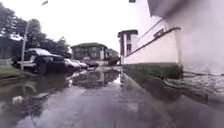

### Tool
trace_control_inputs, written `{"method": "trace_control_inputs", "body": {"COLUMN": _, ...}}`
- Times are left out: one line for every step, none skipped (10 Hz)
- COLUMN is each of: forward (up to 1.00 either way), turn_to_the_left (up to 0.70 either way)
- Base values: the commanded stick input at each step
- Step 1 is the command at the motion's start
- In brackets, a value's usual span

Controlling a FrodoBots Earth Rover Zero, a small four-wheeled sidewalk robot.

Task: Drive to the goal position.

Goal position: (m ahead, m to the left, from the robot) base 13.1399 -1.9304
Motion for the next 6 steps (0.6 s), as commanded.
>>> {"method": "trace_control_inputs", "body": {"forward": 0.70, "turn_to_the_left": 0.00}}
{"method": "trace_control_inputs", "body": {"forward": 0.70, "turn_to_the_left": 0.00}}
{"method": "trace_control_inputs", "body": {"forward": 0.70, "turn_to_the_left": 0.00}}
{"method": "trace_control_inputs", "body": {"forward": 0.70, "turn_to_the_left": 0.00}}
{"method": "trace_control_inputs", "body": {"forward": 0.70, "turn_to_the_left": 0.00}}
{"method": "trace_control_inputs", "body": {"forward": 0.70, "turn_to_the_left": 0.00}}
